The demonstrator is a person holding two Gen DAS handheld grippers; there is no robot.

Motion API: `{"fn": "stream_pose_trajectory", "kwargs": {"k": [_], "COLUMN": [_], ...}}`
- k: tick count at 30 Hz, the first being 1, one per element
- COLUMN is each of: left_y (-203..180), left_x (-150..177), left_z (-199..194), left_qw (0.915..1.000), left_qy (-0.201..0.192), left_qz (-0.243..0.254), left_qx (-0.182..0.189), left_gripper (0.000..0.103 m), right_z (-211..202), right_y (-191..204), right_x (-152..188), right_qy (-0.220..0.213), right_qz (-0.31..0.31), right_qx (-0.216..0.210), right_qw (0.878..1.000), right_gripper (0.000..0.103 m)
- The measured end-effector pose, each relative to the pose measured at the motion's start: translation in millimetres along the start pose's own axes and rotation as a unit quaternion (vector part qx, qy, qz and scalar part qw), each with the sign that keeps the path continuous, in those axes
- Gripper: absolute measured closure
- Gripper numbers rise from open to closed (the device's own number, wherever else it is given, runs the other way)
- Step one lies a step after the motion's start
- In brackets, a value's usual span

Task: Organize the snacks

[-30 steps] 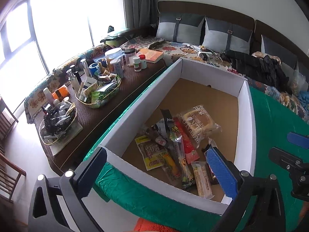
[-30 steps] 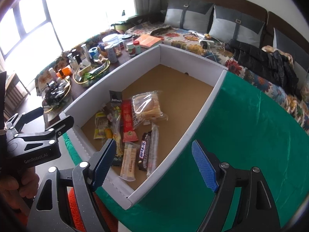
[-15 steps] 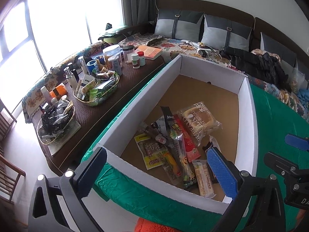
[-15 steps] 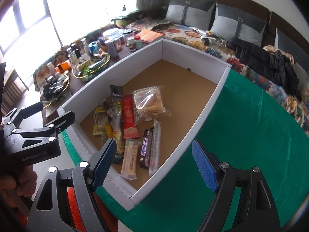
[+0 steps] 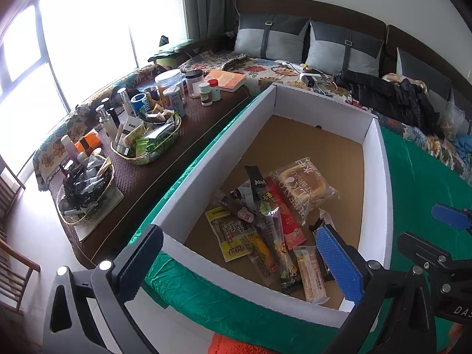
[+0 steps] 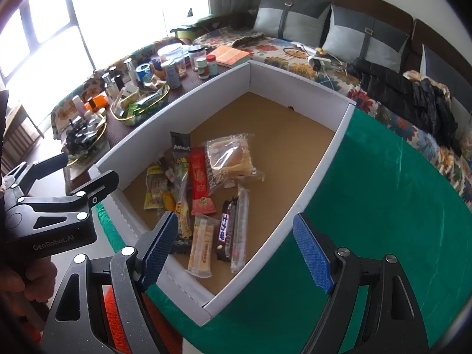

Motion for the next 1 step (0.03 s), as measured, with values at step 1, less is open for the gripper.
{"fn": "stream_pose_trajectory", "kwargs": {"k": [1], "left_y": [0.8], "left_x": [-1.7], "left_z": [-0.6], "left_qw": [1.0000], "left_qy": [0.000], "left_qz": [-0.001], "left_qx": [0.001], "left_gripper": [0.000], "right_z": [-0.5], "right_y": [-0.1], "right_x": [-0.8], "right_qy": [-0.001], "right_qz": [0.000], "right_qx": [0.000], "right_qw": [1.000], "right_gripper": [0.020]}}
Point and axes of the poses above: each gripper's, at about its wrist camera, not at the fingertips, and z roughly the way its jaws point, y to its left, x to its underside, the point moved 8 cm from there along z, roughly the way its jaws point, and after that the axes turned 7 degrees about -x, right-handed, at the moved point
